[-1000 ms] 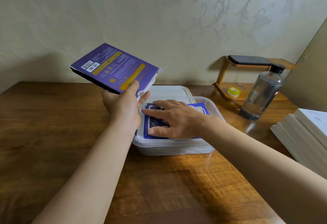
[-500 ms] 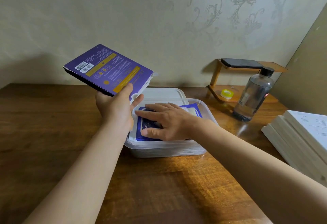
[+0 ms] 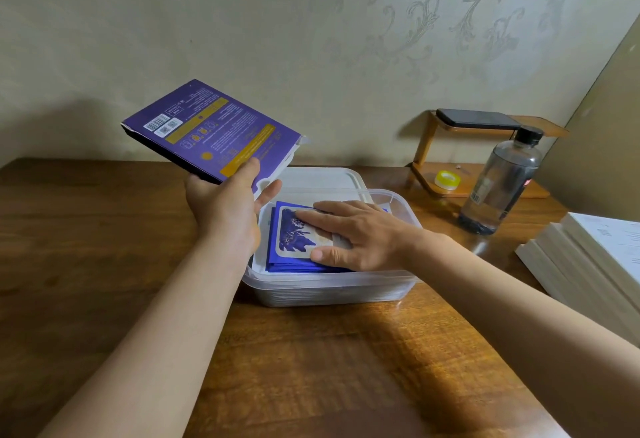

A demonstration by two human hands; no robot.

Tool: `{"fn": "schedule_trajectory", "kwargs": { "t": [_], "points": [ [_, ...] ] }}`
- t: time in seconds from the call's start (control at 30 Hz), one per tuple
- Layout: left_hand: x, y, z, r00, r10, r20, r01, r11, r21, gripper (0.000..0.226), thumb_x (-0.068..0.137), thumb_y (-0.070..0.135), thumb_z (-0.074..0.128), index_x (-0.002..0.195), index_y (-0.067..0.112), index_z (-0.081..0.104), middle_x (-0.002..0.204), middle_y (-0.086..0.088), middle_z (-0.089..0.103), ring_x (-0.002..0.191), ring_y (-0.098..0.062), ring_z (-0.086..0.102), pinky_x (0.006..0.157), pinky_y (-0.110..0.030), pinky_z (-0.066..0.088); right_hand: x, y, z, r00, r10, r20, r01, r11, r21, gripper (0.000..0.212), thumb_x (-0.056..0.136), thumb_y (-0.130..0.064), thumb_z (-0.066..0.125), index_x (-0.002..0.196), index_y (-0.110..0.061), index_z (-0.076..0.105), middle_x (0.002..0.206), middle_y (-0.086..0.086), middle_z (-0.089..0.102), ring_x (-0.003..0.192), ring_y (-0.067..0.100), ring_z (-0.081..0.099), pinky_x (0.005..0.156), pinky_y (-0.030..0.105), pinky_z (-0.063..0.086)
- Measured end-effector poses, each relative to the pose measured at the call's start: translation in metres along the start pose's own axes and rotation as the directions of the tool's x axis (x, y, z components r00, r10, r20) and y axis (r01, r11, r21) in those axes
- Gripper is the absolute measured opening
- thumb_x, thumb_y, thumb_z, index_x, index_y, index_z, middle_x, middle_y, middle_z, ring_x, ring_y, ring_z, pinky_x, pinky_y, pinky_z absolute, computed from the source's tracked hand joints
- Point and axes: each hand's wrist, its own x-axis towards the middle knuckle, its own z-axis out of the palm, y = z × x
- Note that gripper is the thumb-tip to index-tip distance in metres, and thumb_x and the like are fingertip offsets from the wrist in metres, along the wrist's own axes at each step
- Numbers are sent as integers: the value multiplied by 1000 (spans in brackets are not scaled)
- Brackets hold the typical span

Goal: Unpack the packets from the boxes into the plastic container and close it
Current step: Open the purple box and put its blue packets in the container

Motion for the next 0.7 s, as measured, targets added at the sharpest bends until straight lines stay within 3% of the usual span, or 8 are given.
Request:
{"fn": "schedule_trajectory", "kwargs": {
  "t": [0.2, 0.43, 0.7],
  "points": [
    [-1, 0, -1, 1000, 10, 10, -10, 1000, 18, 33, 90, -2, 72, 111, 19, 56, 105, 0, 69, 73, -3, 74, 62, -32, 62, 2, 0, 0, 1000, -9, 24, 9, 1000, -11, 72, 88, -79, 28, 151, -59, 0, 165, -8, 18, 148, 25, 23, 118, 49, 18],
    [0, 1, -1, 1000, 6, 9, -6, 1000, -2, 42, 88, -6, 71, 125, 11, 57, 109, -4, 70, 72, -4, 74, 62, -34, 62, 10, -15, -11, 999, -22, -35, 22, 1000, 3, 74, 88, -79, 35, 154, -52, 14, 166, -5, 18, 152, 23, 16, 121, 49, 13],
    [1, -1, -2, 1000, 17, 7, -17, 1000, 1, 44, 88, -4, 72, 126, 10, 57, 114, -5, 70, 76, -6, 74, 64, -35, 63, 25, -35, 3, 994, -94, -57, 86, 986, -140, 72, 90, -79, 27, 155, -48, 18, 164, -4, 23, 147, 26, 26, 118, 49, 19]
  ]
}}
